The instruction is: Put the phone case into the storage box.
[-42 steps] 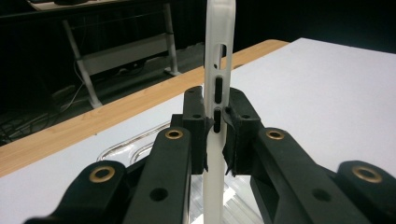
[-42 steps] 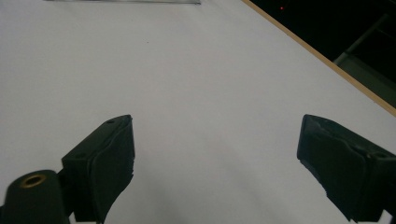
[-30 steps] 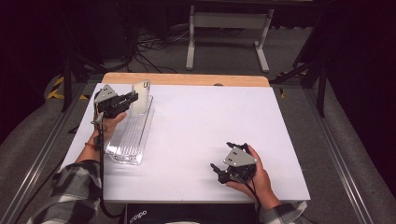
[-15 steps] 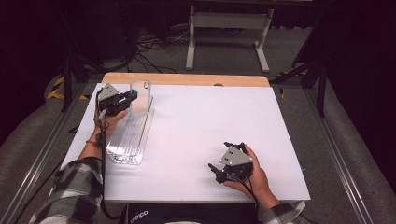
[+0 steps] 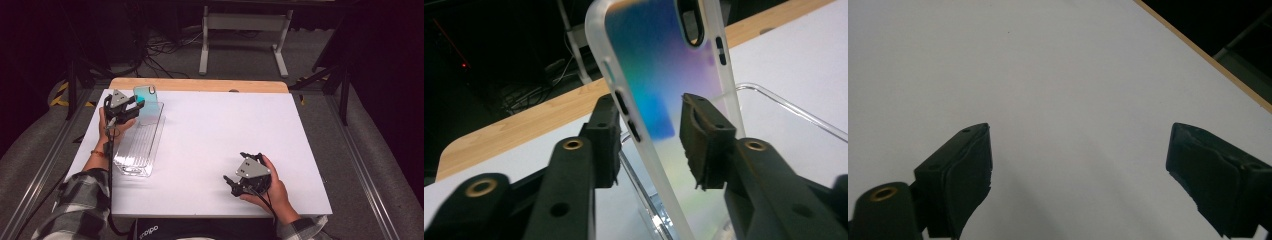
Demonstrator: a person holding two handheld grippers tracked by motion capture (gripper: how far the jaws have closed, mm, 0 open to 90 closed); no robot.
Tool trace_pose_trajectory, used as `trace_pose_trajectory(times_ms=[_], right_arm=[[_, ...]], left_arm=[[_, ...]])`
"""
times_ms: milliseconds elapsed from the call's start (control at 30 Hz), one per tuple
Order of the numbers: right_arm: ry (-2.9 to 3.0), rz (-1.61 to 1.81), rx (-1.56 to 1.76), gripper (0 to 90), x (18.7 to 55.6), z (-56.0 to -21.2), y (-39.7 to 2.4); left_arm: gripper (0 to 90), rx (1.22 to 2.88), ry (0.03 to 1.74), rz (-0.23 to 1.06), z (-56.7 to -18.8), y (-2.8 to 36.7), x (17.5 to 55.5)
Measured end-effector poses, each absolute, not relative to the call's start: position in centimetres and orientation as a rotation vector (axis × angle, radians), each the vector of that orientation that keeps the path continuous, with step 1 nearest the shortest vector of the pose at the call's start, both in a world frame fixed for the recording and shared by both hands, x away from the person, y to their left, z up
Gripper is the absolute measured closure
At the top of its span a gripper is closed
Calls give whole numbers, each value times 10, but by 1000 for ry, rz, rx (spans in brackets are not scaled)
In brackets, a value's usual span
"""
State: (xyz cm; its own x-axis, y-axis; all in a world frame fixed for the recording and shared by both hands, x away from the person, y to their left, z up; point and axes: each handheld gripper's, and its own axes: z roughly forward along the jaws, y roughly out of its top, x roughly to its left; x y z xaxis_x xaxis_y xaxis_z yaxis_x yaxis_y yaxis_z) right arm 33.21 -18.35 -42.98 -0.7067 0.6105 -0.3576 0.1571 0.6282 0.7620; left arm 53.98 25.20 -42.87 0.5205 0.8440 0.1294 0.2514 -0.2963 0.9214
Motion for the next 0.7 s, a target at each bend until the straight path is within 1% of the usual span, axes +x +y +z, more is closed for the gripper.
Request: trace_pose_trajectory(times_ms=[33,67,200,333,400,433,700], right_arm=[[2237,968,603,120,332,-430,-183],[2232,965,605,120,332,-429,-184],[2232,963,609,120,333,-430,-184],[2231,960,608,120,333,-430,-184],[2231,962,609,120,332,-429,-184],[2229,964,610,120,332,-429,-184],[2223,964,613,120,332,-429,-185]], left_arm=[[591,1812,918,788,-429,253,540],[569,1812,917,796,-428,253,540],[558,1832,921,831,-427,251,540],[556,1832,920,816,-427,251,539],[590,1831,919,799,-428,251,539],[571,1830,921,803,-428,251,539],[556,1825,920,786,-427,252,538]])
